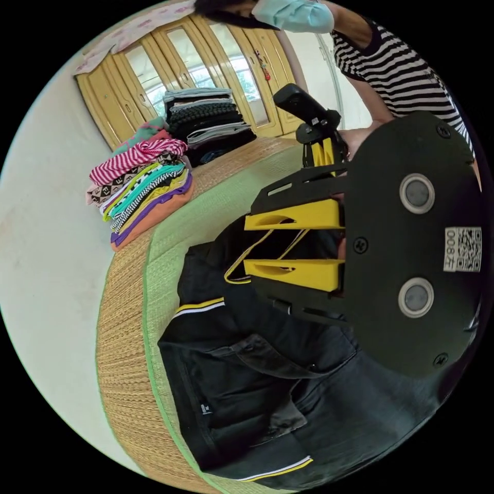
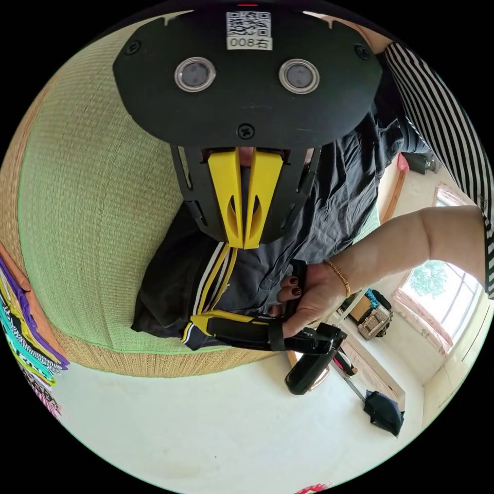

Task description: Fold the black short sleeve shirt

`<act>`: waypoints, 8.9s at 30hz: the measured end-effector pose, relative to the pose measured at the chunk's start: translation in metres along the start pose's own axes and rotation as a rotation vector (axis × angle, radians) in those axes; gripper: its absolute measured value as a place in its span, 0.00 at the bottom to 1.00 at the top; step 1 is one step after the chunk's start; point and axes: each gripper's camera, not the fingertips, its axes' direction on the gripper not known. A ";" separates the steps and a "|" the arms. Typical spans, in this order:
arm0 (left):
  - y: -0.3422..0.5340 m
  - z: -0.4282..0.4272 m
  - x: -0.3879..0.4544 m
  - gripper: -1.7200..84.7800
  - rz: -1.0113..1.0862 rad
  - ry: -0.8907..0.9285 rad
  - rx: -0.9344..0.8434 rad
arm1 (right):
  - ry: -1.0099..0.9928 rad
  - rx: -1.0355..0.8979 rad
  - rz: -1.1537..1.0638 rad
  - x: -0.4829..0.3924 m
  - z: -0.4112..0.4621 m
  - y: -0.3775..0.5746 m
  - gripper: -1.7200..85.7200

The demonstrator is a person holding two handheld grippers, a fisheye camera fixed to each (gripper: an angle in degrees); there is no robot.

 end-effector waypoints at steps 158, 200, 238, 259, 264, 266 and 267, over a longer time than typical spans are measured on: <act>0.365 -0.053 0.046 0.02 -0.027 -0.763 -0.147 | -0.350 -0.239 0.186 0.243 0.534 -0.016 0.02; 0.172 -0.069 -0.043 0.02 -0.135 -0.416 0.060 | 0.026 -0.083 0.197 0.263 0.343 -0.141 0.02; 0.195 -0.088 -0.124 0.02 -0.333 -0.495 0.161 | 0.205 -0.069 0.239 0.225 0.228 -0.255 0.02; 0.232 -0.093 -0.155 0.02 -0.419 -0.533 0.150 | 0.303 -0.092 0.225 0.149 0.114 -0.199 0.02; 0.322 -0.114 -0.139 0.03 -0.380 -0.316 0.179 | 0.323 -0.125 0.183 0.110 0.034 -0.125 0.02; 0.367 -0.119 -0.135 0.03 -0.398 -0.255 0.145 | 0.292 -0.148 0.213 0.097 0.002 -0.079 0.02; 0.398 -0.123 -0.132 0.04 -0.424 -0.228 0.126 | 0.273 -0.175 0.238 0.087 -0.019 -0.046 0.03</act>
